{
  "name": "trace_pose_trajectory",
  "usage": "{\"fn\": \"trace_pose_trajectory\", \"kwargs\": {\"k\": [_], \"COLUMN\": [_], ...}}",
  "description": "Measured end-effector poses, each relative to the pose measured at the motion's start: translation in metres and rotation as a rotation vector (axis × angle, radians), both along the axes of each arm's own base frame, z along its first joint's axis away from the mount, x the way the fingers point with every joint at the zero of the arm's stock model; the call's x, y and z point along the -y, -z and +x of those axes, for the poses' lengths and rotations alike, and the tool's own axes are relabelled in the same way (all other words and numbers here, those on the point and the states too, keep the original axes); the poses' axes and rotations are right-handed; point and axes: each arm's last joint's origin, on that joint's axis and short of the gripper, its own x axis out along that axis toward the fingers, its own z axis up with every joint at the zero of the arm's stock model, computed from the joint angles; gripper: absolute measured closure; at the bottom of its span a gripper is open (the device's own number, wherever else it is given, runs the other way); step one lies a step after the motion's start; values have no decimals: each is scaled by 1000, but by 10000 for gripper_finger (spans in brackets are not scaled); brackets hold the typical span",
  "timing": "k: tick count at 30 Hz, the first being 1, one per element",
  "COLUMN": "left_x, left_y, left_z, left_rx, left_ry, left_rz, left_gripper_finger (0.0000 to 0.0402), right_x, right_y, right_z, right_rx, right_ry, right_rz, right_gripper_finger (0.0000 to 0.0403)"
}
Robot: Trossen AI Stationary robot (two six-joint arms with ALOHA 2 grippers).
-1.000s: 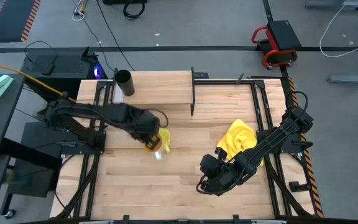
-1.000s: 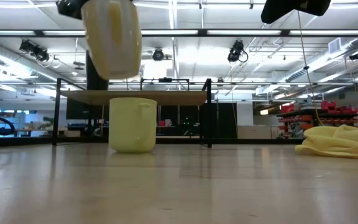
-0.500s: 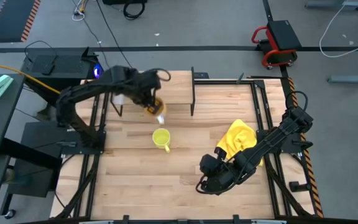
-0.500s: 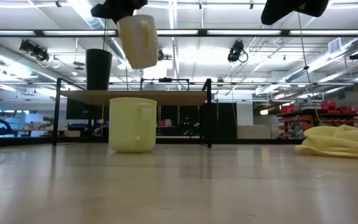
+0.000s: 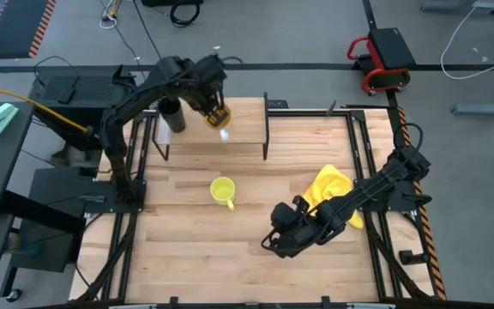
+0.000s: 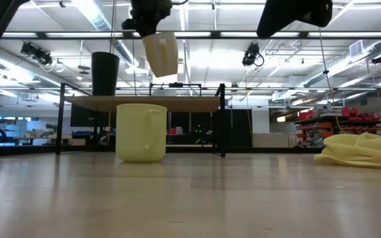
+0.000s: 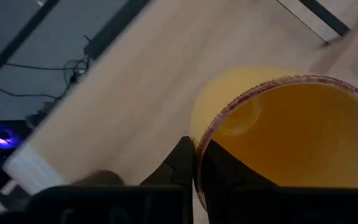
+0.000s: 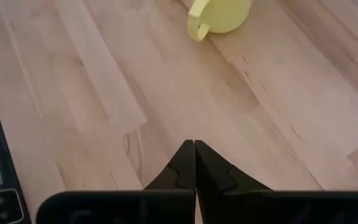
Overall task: Stack small to large cups/mugs on shelf
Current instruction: Put the orange mug on the shelf
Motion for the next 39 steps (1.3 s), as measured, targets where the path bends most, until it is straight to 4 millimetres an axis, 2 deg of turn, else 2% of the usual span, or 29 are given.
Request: {"fn": "trace_pose_trajectory", "kwargs": {"k": [7,19,39], "left_x": [-27,-49,-77], "left_y": [-3,-3,41], "left_z": [-17,-33,-6], "left_rx": [-11,-33,-148], "left_ry": [7,38,94], "left_rz": [10,12,-66], "left_gripper_finger": [383,383,383], "right_x": [8,16,16], "right_y": [-1,-2,-3], "right_z": [6,13,14], "right_rx": [15,42,60], "right_ry": [34,63,96], "right_rz": [13,35,65], "right_gripper_finger": [399,399,399]}}
